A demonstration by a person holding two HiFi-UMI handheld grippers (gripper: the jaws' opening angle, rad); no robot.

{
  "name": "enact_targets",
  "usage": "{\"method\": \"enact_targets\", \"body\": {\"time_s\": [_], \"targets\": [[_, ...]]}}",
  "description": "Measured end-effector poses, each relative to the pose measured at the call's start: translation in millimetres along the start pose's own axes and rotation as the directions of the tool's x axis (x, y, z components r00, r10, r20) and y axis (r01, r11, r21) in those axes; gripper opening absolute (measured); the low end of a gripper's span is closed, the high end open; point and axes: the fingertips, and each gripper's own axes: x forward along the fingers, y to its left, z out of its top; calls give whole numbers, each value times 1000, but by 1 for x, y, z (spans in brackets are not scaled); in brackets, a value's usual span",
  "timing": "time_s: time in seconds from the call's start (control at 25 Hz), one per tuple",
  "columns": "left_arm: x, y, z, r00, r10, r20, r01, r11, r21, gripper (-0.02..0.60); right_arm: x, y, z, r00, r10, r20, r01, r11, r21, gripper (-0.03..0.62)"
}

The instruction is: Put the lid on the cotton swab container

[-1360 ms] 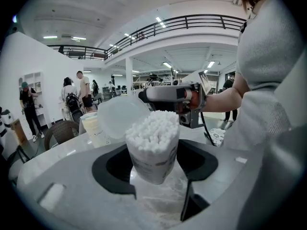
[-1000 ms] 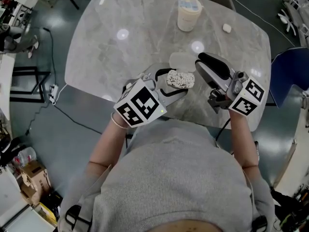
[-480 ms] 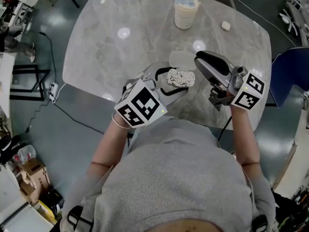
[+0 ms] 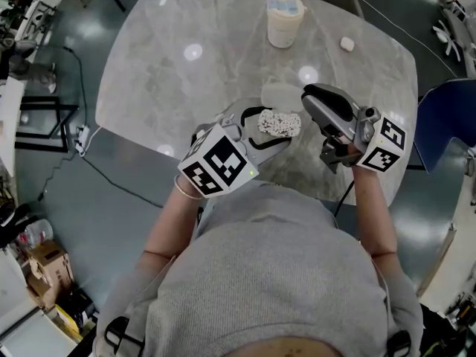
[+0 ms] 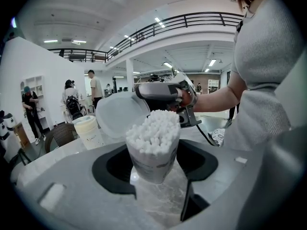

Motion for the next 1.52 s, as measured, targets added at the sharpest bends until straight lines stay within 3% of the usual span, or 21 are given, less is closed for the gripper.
{"method": "enact_targets", "body": {"time_s": [0.68,1.2,1.52], "targets": [[5,7,0,1000,7,-16,-8,1000,-19,275,0,12,1,997,62,-41,-69,981,-181,60],[5,9,1,999,11,-30,-12,1000,-25,275,-4,32,-4,991,88,-96,-119,916,-383,69],[5,12,1,999,16,-30,-17,999,-30,275,-3,39,-8,988,86,-128,-135,879,-458,75]]}}
